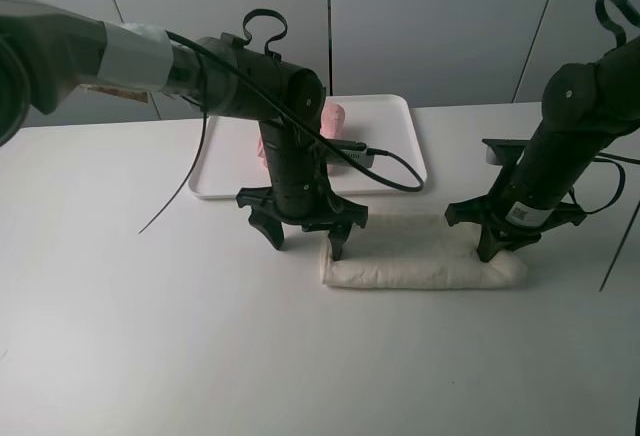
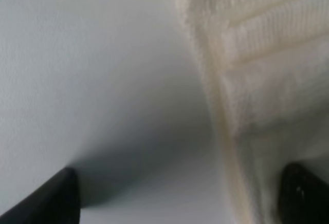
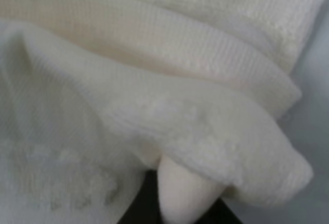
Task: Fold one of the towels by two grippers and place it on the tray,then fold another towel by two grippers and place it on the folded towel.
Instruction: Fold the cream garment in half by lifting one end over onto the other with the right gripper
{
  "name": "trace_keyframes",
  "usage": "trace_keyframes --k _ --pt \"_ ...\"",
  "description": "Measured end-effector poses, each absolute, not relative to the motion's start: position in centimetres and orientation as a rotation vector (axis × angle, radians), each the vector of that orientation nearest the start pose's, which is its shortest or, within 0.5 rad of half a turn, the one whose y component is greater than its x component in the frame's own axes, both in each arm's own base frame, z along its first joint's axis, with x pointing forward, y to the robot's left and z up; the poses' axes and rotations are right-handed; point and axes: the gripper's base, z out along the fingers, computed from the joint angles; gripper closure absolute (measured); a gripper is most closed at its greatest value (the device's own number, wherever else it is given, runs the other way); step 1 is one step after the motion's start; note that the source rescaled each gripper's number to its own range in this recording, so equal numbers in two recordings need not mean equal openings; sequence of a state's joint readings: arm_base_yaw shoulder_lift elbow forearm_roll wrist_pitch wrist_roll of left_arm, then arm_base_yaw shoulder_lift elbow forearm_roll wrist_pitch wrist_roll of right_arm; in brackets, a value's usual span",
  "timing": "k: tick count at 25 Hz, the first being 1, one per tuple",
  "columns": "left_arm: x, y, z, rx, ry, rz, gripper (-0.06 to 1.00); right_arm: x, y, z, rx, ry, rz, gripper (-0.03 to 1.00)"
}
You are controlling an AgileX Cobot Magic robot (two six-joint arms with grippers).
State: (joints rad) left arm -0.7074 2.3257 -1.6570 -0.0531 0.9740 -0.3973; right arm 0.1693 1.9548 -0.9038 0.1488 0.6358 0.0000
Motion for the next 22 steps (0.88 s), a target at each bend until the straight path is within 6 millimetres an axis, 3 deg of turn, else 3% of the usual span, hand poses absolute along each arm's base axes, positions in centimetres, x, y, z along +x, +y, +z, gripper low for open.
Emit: trace_keyframes --k 7,15,22 --pt "33.5 -29.2 9.2 0.441 3.12 -0.072 -0.05 29.3 6.0 9.7 -0.095 3.145 0.167 0.91" --pt "33.5 -29.2 9.2 0.455 3.116 -0.07 -0.05 28.6 6.3 13.3 -0.102 3.081 0.265 0.91" --pt "33.5 -29.2 9.2 0.461 3.115 -0.07 -0.05 28.4 7.8 14.1 -0.026 3.059 0.531 0.91"
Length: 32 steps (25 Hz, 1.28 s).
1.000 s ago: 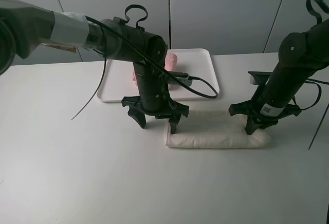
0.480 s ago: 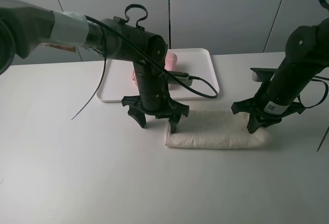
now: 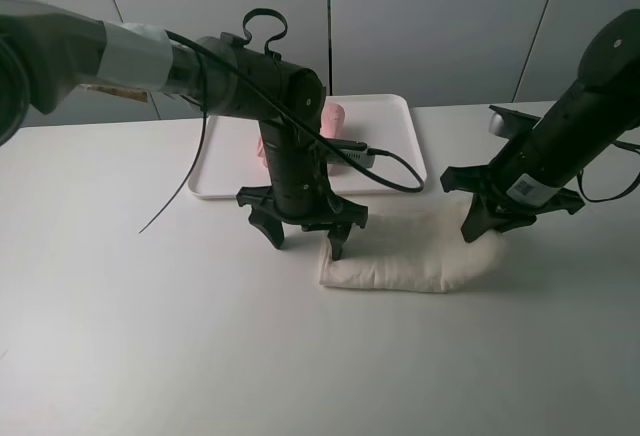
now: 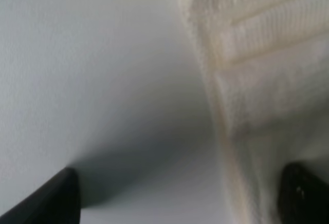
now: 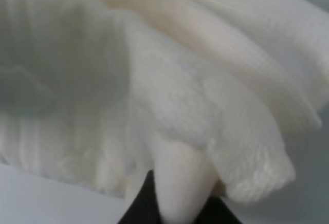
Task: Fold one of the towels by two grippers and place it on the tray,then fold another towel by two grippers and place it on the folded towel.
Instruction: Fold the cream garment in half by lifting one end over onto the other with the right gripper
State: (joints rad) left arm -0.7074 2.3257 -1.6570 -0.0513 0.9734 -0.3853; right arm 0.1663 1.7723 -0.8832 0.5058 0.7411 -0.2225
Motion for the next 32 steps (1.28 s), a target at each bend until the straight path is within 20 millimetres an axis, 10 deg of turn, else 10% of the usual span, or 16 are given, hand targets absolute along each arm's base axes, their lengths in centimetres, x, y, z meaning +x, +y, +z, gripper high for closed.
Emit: trace_keyframes --k 8,32 --pt "33.5 -29.2 9.2 0.461 3.115 -0.07 -0.05 28.6 9.7 15.2 0.05 2.952 0.885 0.91" --pt "33.6 -29.2 9.2 0.463 3.112 -0.073 -0.05 29.6 11.3 14.0 0.113 2.834 1.187 0.91"
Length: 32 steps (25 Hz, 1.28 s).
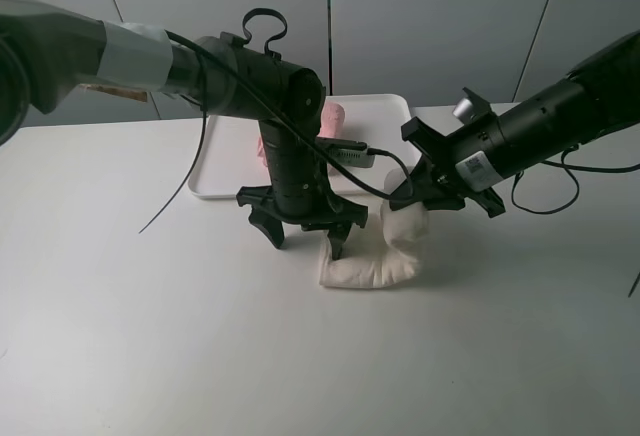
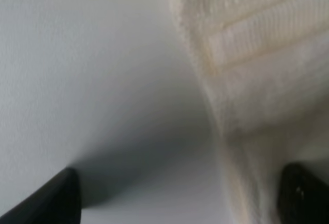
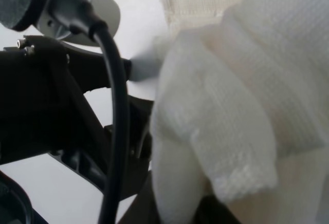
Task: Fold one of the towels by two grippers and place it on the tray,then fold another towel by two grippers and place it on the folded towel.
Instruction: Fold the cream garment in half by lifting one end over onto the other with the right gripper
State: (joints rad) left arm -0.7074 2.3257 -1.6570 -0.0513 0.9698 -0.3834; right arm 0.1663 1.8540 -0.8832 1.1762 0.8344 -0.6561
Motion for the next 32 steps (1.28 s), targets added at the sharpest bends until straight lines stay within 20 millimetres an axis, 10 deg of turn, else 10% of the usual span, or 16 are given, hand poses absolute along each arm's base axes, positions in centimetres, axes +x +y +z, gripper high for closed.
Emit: trace_keyframes --k 32 --pt "33.6 -29.2 9.2 0.493 3.105 -0.075 -0.05 28.6 11.9 10.0 0.153 2.675 1.43 0.91"
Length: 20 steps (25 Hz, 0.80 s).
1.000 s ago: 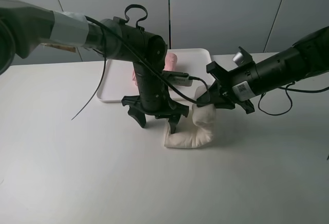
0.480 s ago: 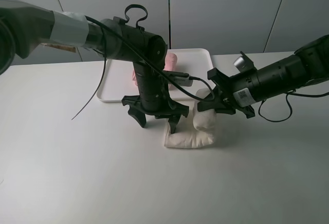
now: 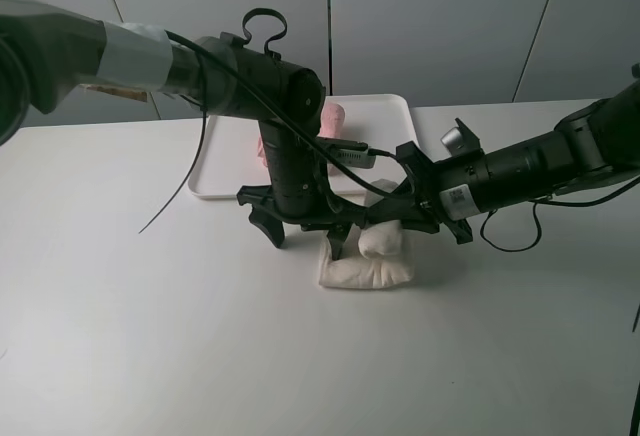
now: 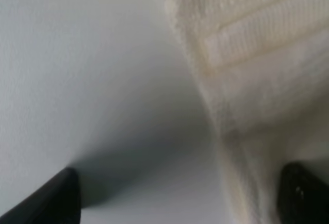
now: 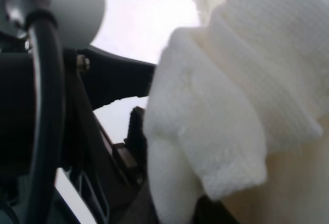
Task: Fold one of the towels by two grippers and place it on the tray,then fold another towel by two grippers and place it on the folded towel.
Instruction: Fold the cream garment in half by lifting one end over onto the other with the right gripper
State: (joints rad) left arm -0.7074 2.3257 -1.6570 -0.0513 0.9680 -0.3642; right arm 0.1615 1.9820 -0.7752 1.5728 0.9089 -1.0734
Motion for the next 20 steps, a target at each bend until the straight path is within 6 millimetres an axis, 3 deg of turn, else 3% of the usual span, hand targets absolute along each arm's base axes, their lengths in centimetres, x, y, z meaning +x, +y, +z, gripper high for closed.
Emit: trace_keyframes --k 11,20 --pt "33.9 -28.9 9.9 0.513 3.086 -0.085 -0.05 28.7 12.0 10.0 0.143 2.669 1.428 0.91" --pt "35.4 -27.9 13.6 0.5 3.03 -0.162 -0.05 28.7 11.9 9.9 0.136 2.668 1.421 0.92"
